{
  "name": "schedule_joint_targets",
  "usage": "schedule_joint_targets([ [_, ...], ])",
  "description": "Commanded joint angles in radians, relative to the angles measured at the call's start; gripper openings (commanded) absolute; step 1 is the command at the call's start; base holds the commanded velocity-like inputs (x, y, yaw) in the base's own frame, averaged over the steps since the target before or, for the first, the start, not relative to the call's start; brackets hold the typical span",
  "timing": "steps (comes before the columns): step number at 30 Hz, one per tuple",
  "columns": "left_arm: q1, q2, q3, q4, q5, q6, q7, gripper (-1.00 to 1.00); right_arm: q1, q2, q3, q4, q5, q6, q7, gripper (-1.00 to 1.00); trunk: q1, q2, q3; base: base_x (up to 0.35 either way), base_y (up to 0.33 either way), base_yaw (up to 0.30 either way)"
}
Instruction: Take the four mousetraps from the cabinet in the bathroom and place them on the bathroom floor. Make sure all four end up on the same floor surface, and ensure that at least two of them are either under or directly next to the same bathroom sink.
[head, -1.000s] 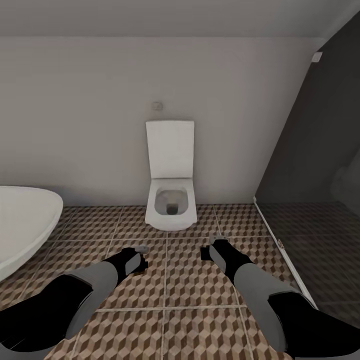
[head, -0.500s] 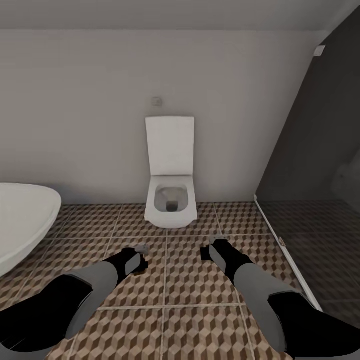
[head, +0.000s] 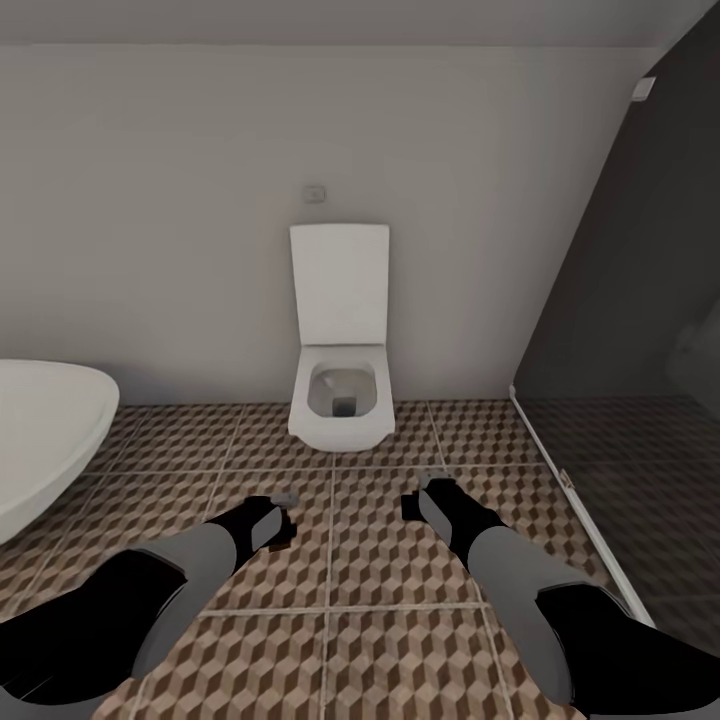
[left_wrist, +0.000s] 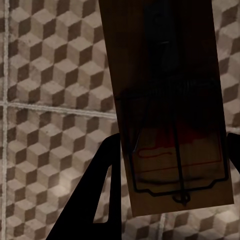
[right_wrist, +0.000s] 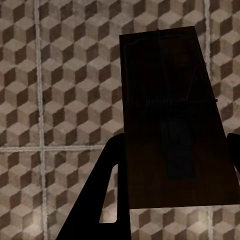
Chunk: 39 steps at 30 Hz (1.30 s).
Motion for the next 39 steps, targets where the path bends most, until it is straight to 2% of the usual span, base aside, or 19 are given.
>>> schedule_joint_targets([
  [1, -0.001, -0.001, -0.008, 0.001, 0.008, 0.002, 0.004, -1.0, 0.0, 0.0, 0.008, -0.001, -0.011, 0.004, -0.009, -1.0, 0.004, -0.008, -0.004, 0.0, 0.0, 0.0],
  [39, -0.001, -0.003, -0.008, 0.001, 0.008, 0.002, 0.004, -1.0, 0.0, 0.0, 0.008, -0.001, -0.011, 0.003, -0.01, -1.0, 0.149, -0.274, -0.123, 0.0, 0.0, 0.0],
])
